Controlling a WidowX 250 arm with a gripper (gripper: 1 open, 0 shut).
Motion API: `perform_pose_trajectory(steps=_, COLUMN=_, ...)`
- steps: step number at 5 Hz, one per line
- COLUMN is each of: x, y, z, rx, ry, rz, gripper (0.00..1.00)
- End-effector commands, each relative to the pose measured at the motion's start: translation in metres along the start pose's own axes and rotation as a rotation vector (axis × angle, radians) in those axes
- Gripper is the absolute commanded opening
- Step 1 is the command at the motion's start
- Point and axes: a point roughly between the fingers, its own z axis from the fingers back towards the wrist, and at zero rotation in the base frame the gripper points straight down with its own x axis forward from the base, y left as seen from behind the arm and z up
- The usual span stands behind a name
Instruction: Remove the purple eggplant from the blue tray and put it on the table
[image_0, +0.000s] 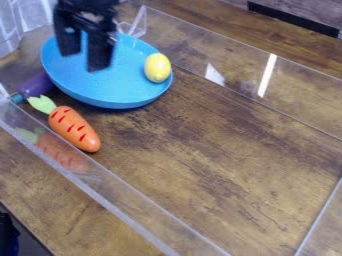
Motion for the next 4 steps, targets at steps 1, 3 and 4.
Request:
perform_pose_trajectory(steps=1, x=-0.005, y=0.031, z=0.012, rx=0.037, ry=-0.054, rz=-0.125, gripper=1.00)
perform_pose_trajectory(steps=3, x=-0.018, y=0.060, z=-0.021, rx=0.043, ry=-0.060, rz=-0.248, gripper=1.00)
perform_pose_trajectory(steps=4, x=-0.020, y=0.060, z=-0.049, rx=0.046, ry=-0.065, rz=-0.283, gripper=1.00)
